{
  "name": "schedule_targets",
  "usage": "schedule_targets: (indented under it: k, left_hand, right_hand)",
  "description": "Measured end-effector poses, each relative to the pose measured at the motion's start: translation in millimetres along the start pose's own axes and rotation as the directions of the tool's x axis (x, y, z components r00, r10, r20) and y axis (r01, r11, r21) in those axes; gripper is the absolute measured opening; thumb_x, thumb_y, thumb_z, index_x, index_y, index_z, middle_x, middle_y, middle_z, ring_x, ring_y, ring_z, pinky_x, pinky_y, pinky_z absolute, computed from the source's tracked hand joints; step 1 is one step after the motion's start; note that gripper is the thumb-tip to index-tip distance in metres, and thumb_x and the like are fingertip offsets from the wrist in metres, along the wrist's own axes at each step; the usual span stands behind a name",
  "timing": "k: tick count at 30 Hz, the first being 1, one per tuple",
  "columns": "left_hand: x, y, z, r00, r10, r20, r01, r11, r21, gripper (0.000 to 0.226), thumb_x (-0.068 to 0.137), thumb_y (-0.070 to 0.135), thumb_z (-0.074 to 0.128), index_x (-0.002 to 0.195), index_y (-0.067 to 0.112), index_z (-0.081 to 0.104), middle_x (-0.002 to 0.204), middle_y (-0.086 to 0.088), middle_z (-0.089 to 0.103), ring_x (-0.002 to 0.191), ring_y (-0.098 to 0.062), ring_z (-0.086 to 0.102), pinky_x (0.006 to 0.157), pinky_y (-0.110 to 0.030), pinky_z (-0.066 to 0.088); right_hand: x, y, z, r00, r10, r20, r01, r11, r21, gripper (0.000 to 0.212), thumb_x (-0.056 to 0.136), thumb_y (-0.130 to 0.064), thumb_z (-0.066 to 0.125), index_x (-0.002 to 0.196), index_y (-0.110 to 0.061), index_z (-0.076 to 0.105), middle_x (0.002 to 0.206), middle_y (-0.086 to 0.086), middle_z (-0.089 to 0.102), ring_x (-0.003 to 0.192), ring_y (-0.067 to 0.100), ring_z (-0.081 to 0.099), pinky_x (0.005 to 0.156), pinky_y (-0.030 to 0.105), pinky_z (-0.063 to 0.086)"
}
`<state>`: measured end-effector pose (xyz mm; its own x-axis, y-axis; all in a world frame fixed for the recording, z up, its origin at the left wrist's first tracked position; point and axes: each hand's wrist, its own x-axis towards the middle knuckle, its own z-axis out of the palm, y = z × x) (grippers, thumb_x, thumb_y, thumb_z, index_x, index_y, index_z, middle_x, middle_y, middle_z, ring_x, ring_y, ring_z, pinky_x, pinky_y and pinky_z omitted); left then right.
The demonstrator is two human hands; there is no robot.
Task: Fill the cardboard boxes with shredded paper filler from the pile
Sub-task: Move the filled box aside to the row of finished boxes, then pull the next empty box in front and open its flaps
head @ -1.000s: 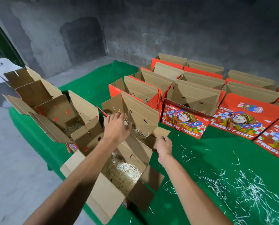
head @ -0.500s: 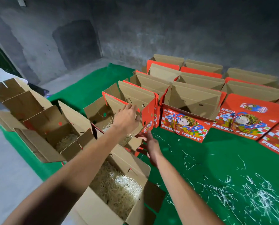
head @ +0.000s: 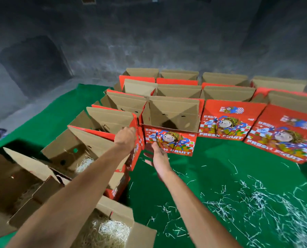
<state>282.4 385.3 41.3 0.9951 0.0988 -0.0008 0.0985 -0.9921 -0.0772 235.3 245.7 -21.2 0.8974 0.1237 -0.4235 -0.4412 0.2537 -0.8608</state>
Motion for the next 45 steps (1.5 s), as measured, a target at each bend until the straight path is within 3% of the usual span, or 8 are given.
schedule_targets:
  k: [8, 12, 20, 28, 34, 38, 42, 45]
  left_hand:
    - [-43, 85, -5, 0.975, 0.222, -0.007, -0.221, 0.974, 0.037, 0.032, 0.097, 0.002, 0.047, 0.126, 0.013, 0.053, 0.125, -0.011, 0.060, 0.118, -0.028, 0.059, 0.099, -0.037, 0.050]
    - [-77, 127, -6, 0.951, 0.305, -0.041, -0.301, 0.950, 0.085, 0.039, 0.091, 0.004, 0.058, 0.127, 0.018, 0.057, 0.122, -0.009, 0.063, 0.117, -0.026, 0.058, 0.100, -0.036, 0.047]
    - [-150, 188, -13, 0.903, 0.428, 0.029, -0.423, 0.899, -0.113, 0.041, 0.087, 0.007, 0.066, 0.127, 0.006, 0.055, 0.121, -0.017, 0.061, 0.115, -0.033, 0.058, 0.100, -0.041, 0.047]
    - [-217, 271, -24, 0.802, 0.597, -0.004, -0.577, 0.774, -0.260, 0.042, 0.084, -0.007, 0.052, 0.126, 0.000, 0.057, 0.120, -0.021, 0.060, 0.107, -0.037, 0.061, 0.096, -0.047, 0.048]
    - [-256, 349, -41, 0.742, 0.667, 0.063, -0.597, 0.702, -0.388, 0.027, 0.089, 0.002, 0.056, 0.114, 0.009, 0.064, 0.124, -0.016, 0.061, 0.111, -0.035, 0.060, 0.094, -0.041, 0.051]
    - [-258, 370, -48, 0.673, 0.738, 0.046, -0.576, 0.562, -0.593, 0.026, 0.086, 0.012, 0.059, 0.067, 0.029, 0.061, 0.069, 0.007, 0.064, 0.071, -0.019, 0.066, 0.054, -0.027, 0.046]
    - [-254, 396, -36, 0.717, 0.694, -0.068, -0.585, 0.546, -0.600, 0.015, 0.091, 0.024, 0.060, 0.090, 0.038, 0.068, 0.080, 0.021, 0.063, 0.067, 0.004, 0.059, 0.052, -0.013, 0.040]
    - [-245, 423, -31, 0.685, 0.670, -0.287, -0.721, 0.566, -0.400, 0.024, 0.092, 0.026, 0.058, 0.115, 0.033, 0.064, 0.111, 0.018, 0.061, 0.102, -0.001, 0.053, 0.083, -0.017, 0.045]
  right_hand:
    - [-27, -18, -50, 0.992, -0.112, -0.058, 0.106, 0.989, -0.102, 0.019, 0.107, -0.027, 0.042, 0.116, -0.022, 0.058, 0.120, 0.009, 0.066, 0.102, 0.013, 0.066, 0.086, 0.025, 0.054]
    - [-42, -23, -78, 0.981, -0.141, -0.132, 0.131, 0.988, -0.084, 0.023, 0.106, -0.017, 0.042, 0.117, -0.015, 0.062, 0.119, 0.013, 0.067, 0.113, 0.027, 0.063, 0.106, 0.048, 0.046]
    - [-85, -22, -146, 0.993, -0.006, -0.114, 0.009, 1.000, 0.029, 0.040, 0.094, -0.055, 0.055, 0.096, -0.018, 0.070, 0.085, 0.005, 0.072, 0.075, 0.020, 0.066, 0.069, 0.034, 0.054]
    - [-132, -57, -246, 0.973, 0.099, -0.208, -0.137, 0.975, -0.177, 0.044, 0.069, -0.032, 0.086, 0.098, -0.003, 0.069, 0.078, 0.014, 0.073, 0.068, 0.026, 0.068, 0.064, 0.034, 0.057]
    - [-168, -69, -334, 0.940, 0.113, -0.323, -0.219, 0.923, -0.316, 0.018, 0.093, -0.011, 0.062, 0.076, -0.006, 0.056, 0.070, 0.012, 0.057, 0.055, 0.021, 0.055, 0.050, 0.024, 0.044]
    - [-192, -61, -383, 0.928, 0.067, -0.366, -0.211, 0.906, -0.368, 0.030, 0.096, -0.008, 0.045, 0.071, -0.009, 0.060, 0.067, 0.011, 0.061, 0.062, 0.024, 0.057, 0.068, 0.037, 0.052]
    - [-213, -66, -418, 0.914, 0.025, -0.405, -0.225, 0.862, -0.455, 0.015, 0.097, -0.006, 0.052, 0.087, -0.007, 0.063, 0.075, 0.009, 0.074, 0.066, 0.023, 0.073, 0.063, 0.035, 0.061]
    - [-235, -67, -449, 0.897, 0.091, -0.433, -0.294, 0.854, -0.429, 0.015, 0.097, -0.003, 0.047, 0.111, -0.005, 0.051, 0.101, 0.021, 0.068, 0.077, 0.032, 0.075, 0.068, 0.040, 0.062]
